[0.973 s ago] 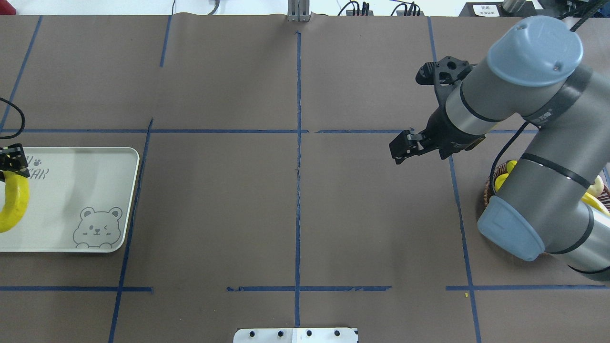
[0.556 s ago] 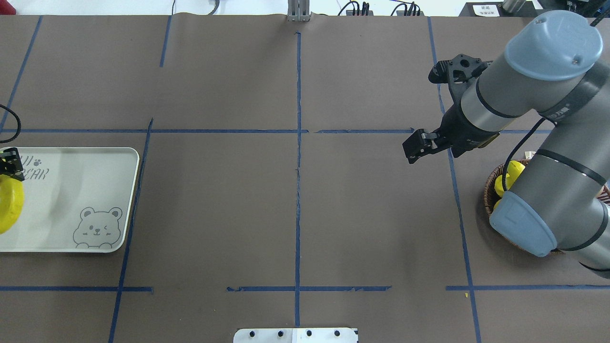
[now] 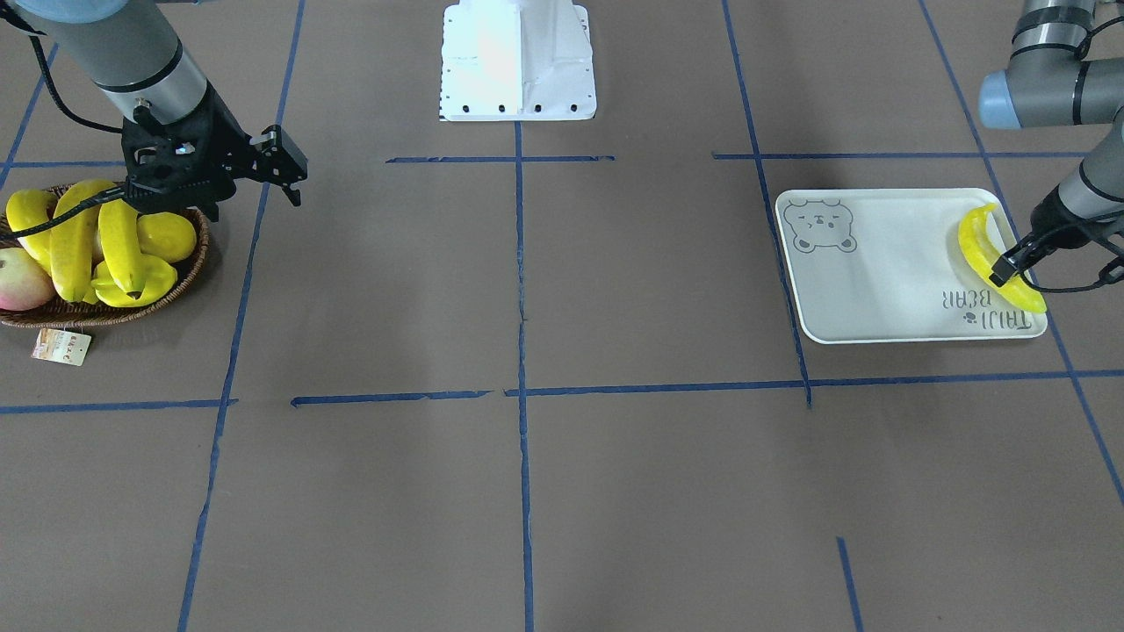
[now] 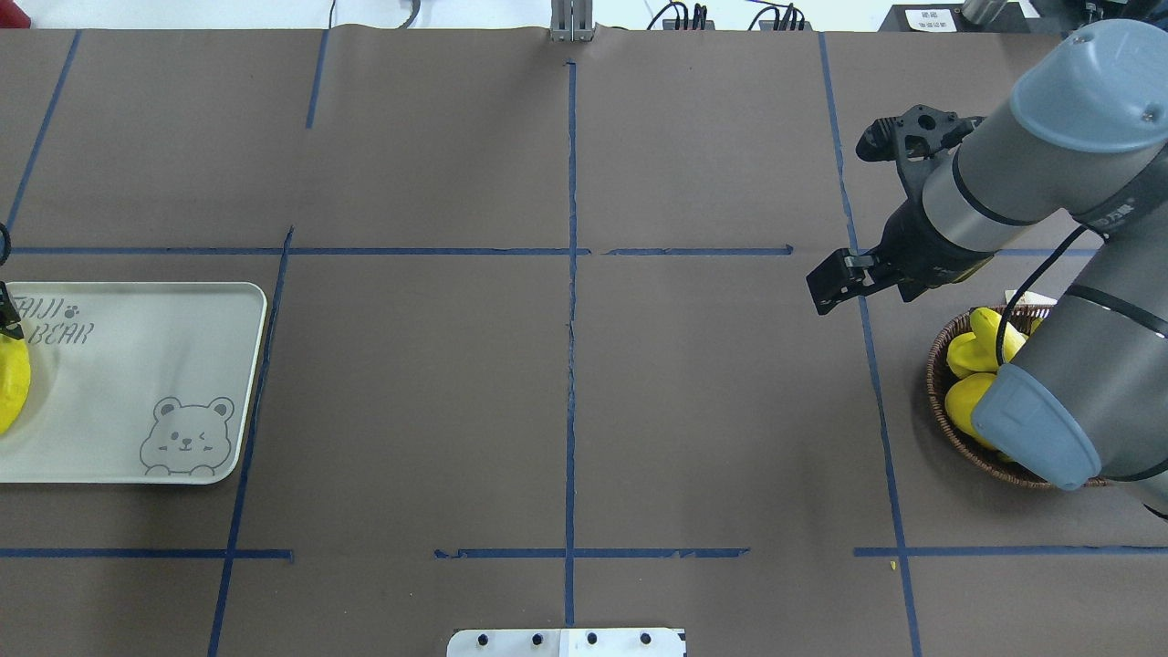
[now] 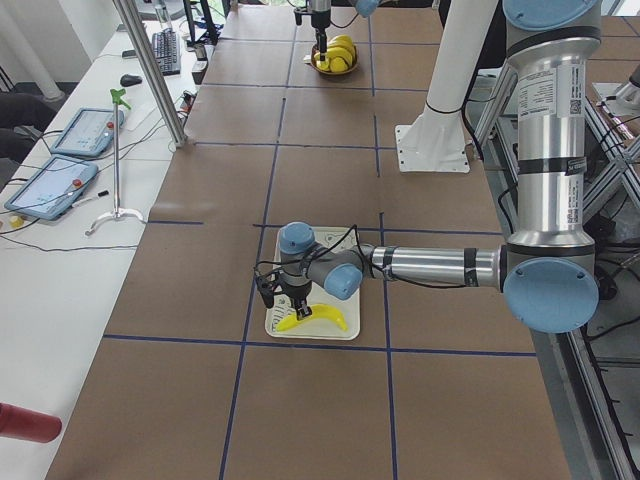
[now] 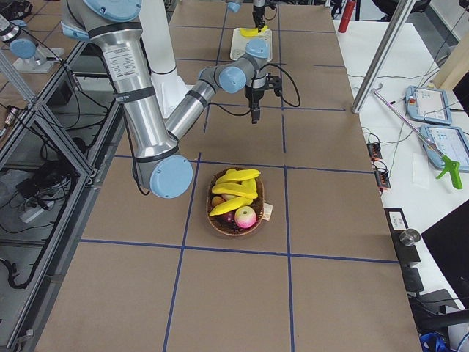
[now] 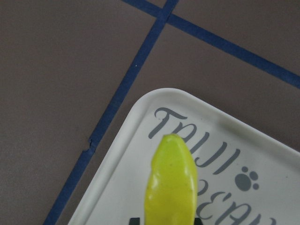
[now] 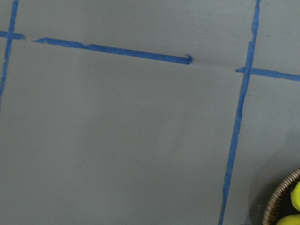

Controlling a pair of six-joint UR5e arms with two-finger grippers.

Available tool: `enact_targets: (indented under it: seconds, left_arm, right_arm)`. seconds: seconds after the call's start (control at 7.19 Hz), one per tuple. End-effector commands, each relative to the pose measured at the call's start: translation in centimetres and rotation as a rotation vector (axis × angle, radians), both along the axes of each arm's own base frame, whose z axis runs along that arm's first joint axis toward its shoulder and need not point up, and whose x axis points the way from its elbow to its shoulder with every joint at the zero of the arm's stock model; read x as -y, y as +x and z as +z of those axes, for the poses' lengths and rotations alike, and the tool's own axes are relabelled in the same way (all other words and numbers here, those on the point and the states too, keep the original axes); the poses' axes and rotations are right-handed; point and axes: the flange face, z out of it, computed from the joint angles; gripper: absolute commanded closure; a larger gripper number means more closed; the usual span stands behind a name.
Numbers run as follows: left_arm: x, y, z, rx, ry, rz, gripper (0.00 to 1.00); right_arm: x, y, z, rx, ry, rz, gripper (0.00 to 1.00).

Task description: Transfer all bananas from basket to plate

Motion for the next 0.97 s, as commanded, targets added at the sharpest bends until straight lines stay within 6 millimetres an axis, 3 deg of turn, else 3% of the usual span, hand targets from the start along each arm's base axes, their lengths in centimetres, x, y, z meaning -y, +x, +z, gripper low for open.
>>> enact_targets:
  seconds: [0.0,0.14,0.28,0.56,0.7,0.83]
  left_arm:
    - [0.5,-1.4,-1.1,-0.022,0.057,0.025,0.00]
    - [0.6,-1.3,-2.2,-0.033,0.079,0.026,0.00]
    - [0.7,-1.3,-3.8,-0.048,0.099,0.029,0.00]
    - [0.6,-1.2,-4.1,-0.054,0.109,0.031,0.00]
    - [0.6,-1.2,-4.0,-0.053,0.109,0.030,0.00]
    - [0.6,-1.2,-4.1,-0.054,0.111,0.030,0.00]
  right_arm:
    - [-1.9,3.3,3.4,-0.036,0.037,-0.046,0.01]
    - [-2.8,6.4,6.1,-0.066,0.083,-0.091,0.01]
    - [-3.8,8.1,8.5,-0.100,0.085,-0.118,0.01]
    - [-6.2,10.0,12.8,-0.067,0.134,-0.114,0.01]
    - [-8.1,11.6,16.1,-0.059,0.152,-0.115,0.01]
    - [-8.6,12.6,19.0,-0.043,0.204,-0.134,0.01]
